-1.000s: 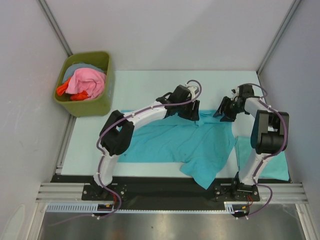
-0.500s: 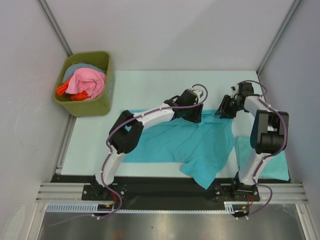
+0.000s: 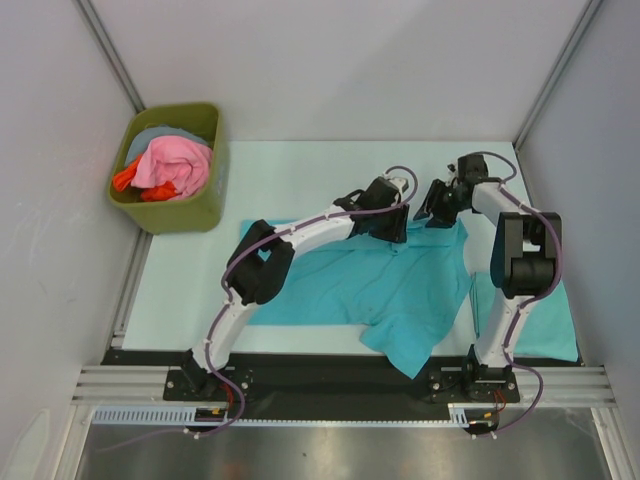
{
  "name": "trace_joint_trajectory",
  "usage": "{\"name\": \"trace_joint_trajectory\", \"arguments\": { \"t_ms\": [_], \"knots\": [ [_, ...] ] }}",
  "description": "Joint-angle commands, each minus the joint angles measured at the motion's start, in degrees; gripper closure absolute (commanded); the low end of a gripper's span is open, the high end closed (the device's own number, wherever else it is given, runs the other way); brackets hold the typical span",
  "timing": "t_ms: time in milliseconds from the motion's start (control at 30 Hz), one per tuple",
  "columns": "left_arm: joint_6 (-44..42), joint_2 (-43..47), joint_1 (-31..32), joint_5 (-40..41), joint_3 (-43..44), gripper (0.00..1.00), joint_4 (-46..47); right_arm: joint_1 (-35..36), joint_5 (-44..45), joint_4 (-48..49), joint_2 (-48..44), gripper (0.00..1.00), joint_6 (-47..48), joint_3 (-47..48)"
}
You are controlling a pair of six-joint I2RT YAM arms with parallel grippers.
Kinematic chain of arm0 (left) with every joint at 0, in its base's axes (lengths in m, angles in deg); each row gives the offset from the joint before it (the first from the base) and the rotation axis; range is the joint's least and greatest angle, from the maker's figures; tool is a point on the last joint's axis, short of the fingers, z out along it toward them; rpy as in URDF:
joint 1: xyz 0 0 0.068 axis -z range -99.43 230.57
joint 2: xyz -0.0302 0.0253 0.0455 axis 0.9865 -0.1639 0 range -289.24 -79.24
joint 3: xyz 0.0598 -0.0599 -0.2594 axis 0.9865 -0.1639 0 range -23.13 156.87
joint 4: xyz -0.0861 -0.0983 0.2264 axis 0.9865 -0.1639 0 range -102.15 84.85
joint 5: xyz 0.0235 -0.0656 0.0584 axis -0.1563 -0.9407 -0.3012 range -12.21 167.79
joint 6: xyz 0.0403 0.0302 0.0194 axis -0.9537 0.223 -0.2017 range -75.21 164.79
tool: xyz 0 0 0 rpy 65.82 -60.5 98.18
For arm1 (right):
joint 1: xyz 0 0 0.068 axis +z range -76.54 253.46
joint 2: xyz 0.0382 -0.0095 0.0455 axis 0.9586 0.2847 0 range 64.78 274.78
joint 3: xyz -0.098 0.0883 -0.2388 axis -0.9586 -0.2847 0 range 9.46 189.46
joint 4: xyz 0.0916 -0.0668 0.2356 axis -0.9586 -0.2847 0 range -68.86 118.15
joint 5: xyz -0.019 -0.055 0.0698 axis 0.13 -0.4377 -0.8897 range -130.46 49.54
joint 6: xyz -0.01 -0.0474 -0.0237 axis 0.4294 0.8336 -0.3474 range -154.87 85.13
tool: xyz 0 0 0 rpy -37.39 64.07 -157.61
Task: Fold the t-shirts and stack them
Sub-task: Fold the tshirt
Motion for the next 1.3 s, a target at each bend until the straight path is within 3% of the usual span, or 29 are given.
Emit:
{"name": "trace_joint_trajectory", "arguments": {
  "t_ms": [0, 200, 367, 667, 700, 800, 867, 1067, 1267],
  "knots": [
    [1.88, -0.85, 0.02, -0.64, 3.14, 0.47, -0.69, 0.60, 3.74, -1.85, 0.69, 0.49, -6.08, 2.28],
    [1.88, -1.38, 0.02, -1.43, 3.84, 0.54, -0.69, 0.69, 1.83, -0.54, 1.30, 0.55, -9.43, 2.10],
    [1.88, -1.46, 0.02, -1.78, 3.93, 0.53, -0.69, 0.69, 0.94, -0.97, 3.06, 0.60, -12.94, 2.89],
    [0.65, 0.03, 0.02, -1.70, 3.93, 0.52, -1.56, 2.88, 0.24, -1.24, 4.65, 0.60, -14.79, 3.33],
    [0.22, 0.29, 0.02, -1.26, 3.84, 0.52, -1.83, 2.88, 0.59, -1.41, 4.38, 0.72, -15.05, 3.25],
    [-0.84, 1.34, 0.02, -0.82, 3.40, 0.52, -2.62, 2.54, 3.92, -2.20, 2.11, 0.95, -15.58, 2.29],
    [-1.19, 2.13, 0.02, -0.56, 2.18, 0.50, -2.45, 1.49, 4.46, -2.64, 0.70, 1.00, -16.02, 1.49],
    [-2.07, 4.07, 0.02, -1.43, -1.34, 0.44, -1.39, -1.07, 7.17, -5.36, -5.19, 1.00, -14.35, -1.67],
    [-0.41, 6.44, 0.02, -5.55, -5.47, 0.52, 0.37, -1.60, 7.62, -5.46, -10.47, 1.00, -16.37, -7.12]
  ]
}}
